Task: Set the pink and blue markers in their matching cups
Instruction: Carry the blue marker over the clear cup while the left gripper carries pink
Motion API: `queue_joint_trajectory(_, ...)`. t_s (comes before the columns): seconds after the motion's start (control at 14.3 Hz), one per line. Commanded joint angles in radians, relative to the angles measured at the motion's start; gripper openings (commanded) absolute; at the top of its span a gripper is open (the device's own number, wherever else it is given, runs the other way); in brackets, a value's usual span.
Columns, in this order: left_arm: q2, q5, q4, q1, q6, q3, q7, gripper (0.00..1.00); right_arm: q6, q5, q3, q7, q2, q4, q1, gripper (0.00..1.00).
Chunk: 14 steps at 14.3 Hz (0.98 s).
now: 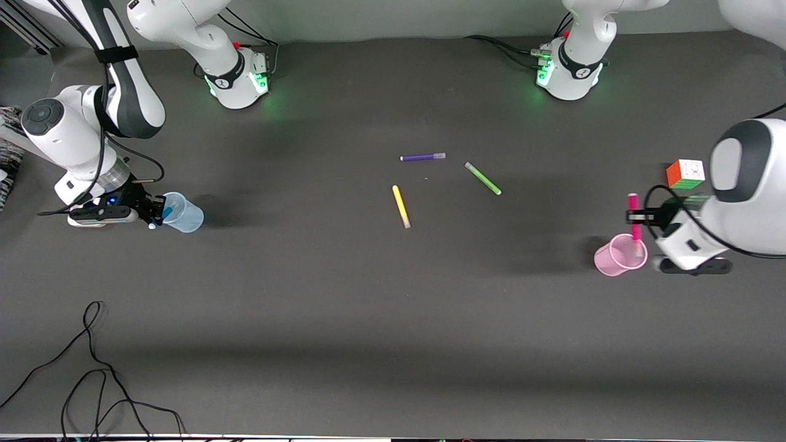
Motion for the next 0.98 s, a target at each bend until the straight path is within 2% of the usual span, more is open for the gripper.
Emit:
queue_joint_trajectory(0.0, 0.007, 0.080, 0.009, 0.035, -0.047, -0.011, 0.048, 0.04, 0.027, -0.023, -0.012, -0.010, 0.005, -0.012, 0.008, 0.33)
queue_joint_trajectory(0.07, 0.030, 0.102, 0.009, 0.035, -0.050, -0.011, 0.050, 0.04, 0.027, -0.023, -0.012, -0.010, 0.005, -0.013, 0.006, 0.45)
queue_joint_trajectory(0.14, 0.055, 0.117, 0.016, 0.036, -0.052, -0.011, 0.050, 0.04, 0.027, -0.023, -0.012, -0.010, 0.007, -0.012, 0.006, 0.79)
queue_joint_trajectory(0.21, 0.085, 0.133, 0.029, 0.036, -0.053, -0.011, 0.050, 0.04, 0.027, -0.023, -0.012, -0.009, 0.007, -0.012, 0.006, 0.82)
queue_joint_trajectory(0.28, 0.116, 0.140, 0.045, 0.035, -0.061, -0.011, 0.048, 0.04, 0.026, -0.023, -0.013, -0.010, 0.007, -0.012, 0.006, 0.99)
queue_joint_trajectory(0.7, 0.321, 0.163, 0.210, 0.024, -0.211, -0.011, 0.047, 0.04, -0.005, -0.023, -0.010, -0.006, -0.001, 0.003, 0.013, 1.00)
queue_joint_trajectory(0.91, 0.366, 0.160, 0.240, 0.021, -0.222, -0.013, 0.047, 0.04, -0.087, -0.016, 0.001, 0.001, -0.008, 0.058, 0.017, 1.00)
